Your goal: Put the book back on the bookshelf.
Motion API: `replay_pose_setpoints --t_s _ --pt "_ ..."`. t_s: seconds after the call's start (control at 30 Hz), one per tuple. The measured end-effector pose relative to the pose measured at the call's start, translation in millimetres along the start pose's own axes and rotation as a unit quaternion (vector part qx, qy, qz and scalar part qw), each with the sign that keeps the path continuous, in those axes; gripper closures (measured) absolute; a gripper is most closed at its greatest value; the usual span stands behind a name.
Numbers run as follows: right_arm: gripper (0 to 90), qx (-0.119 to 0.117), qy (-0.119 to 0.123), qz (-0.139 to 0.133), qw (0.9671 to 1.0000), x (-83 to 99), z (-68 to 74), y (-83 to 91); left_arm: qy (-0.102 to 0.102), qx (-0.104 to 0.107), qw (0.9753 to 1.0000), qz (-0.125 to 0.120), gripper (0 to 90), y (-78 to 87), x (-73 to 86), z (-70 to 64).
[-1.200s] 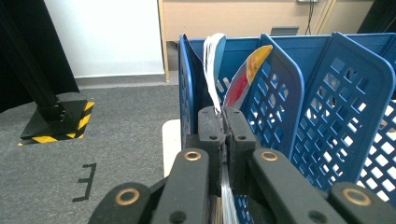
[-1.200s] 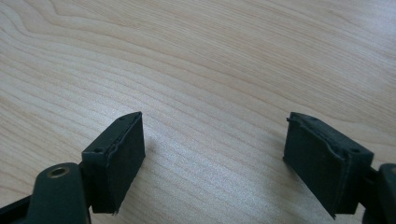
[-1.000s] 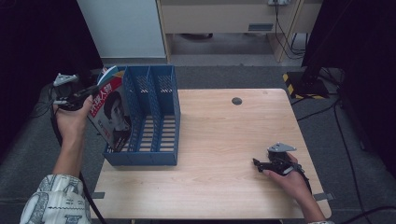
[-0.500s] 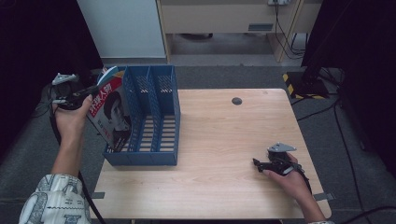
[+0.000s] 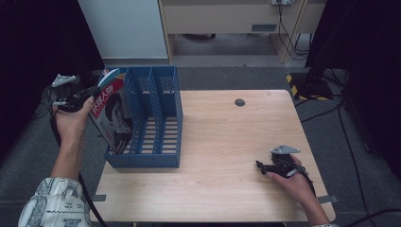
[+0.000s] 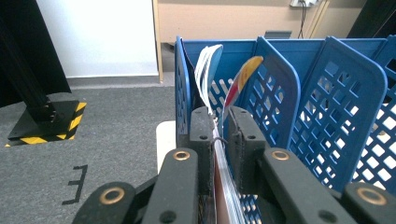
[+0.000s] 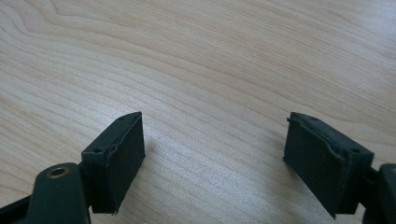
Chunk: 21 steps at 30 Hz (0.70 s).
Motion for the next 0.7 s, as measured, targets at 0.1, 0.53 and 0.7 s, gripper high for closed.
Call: replay_pose_setpoints --t_s 0.1,0.53,0.7 --pt "20.4 0.0 0.001 -0.001 1.0 0.0 0.1 0.0 0.0 0.0 0.9999 -0.011 76.9 2.2 -2.3 -1.0" --pt "20.4 0.001 0.0 -0.001 1.0 0.1 0.3 0.0 -0.026 0.027 0.996 -0.081 40.5 26.1 -18.3 -27.7" --pt "20.4 0.001 0.0 -0.001 1.0 0.1 0.3 0.0 -0.059 0.059 0.9925 -0.089 33.4 35.8 -21.2 -53.6"
Point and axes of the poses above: each handheld gripper's, and its own axes: y roughly backward along the jaws, x roughly out of its underside, z roughly to its left, the point moved 2 cm from there along -y, roughly forward along the jaws, and after that the axes turned 5 degrees about -z, right-handed, at the moved point
